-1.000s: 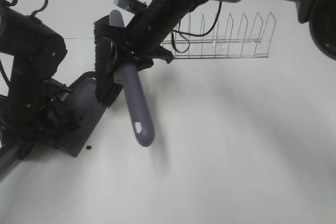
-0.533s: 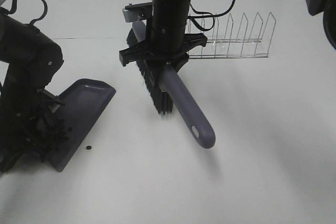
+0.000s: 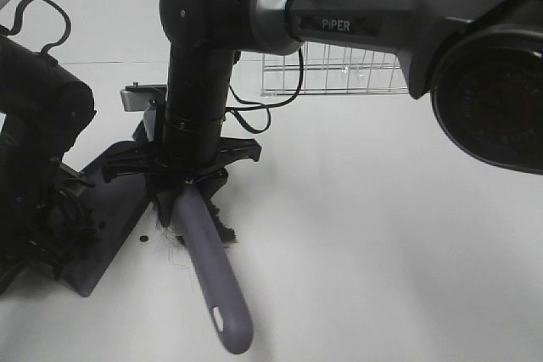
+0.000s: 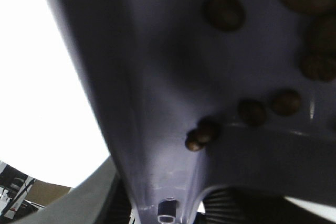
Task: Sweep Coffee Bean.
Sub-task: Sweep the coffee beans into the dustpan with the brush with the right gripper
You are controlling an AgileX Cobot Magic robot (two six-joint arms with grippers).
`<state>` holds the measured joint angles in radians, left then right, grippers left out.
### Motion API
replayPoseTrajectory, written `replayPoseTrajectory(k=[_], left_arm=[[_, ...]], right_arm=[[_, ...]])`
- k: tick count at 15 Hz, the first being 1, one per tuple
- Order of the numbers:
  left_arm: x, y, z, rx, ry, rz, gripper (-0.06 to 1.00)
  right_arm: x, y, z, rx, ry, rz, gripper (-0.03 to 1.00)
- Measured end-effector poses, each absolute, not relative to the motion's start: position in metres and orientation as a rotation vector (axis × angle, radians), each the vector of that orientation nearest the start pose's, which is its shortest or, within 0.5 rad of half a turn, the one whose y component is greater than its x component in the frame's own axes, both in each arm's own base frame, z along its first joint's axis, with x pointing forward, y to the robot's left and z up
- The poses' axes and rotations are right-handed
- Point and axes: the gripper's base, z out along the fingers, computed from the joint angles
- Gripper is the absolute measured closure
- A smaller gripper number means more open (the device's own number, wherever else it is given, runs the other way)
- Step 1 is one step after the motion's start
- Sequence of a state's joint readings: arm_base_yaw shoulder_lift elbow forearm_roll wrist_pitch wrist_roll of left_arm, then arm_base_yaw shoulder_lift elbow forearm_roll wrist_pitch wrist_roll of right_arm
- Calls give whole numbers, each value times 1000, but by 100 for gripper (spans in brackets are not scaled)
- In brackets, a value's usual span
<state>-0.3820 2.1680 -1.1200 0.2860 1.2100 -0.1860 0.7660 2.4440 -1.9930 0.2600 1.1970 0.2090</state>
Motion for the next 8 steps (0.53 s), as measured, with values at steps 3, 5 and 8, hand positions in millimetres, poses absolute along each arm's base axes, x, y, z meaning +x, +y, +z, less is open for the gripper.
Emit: replayPoseTrajectory(k=[3,5,8], left_arm=[[291,-91,69,-487,-2538,-516,63],[291,-91,69,-487,-2538,-516,63],[291,-91,69,-487,-2538,-516,63]], right_arm=[[335,363,108,-660,3131,537,70],[335,370,101,-608,3131,687,70],[349,361,97,-554,3132,887,70]])
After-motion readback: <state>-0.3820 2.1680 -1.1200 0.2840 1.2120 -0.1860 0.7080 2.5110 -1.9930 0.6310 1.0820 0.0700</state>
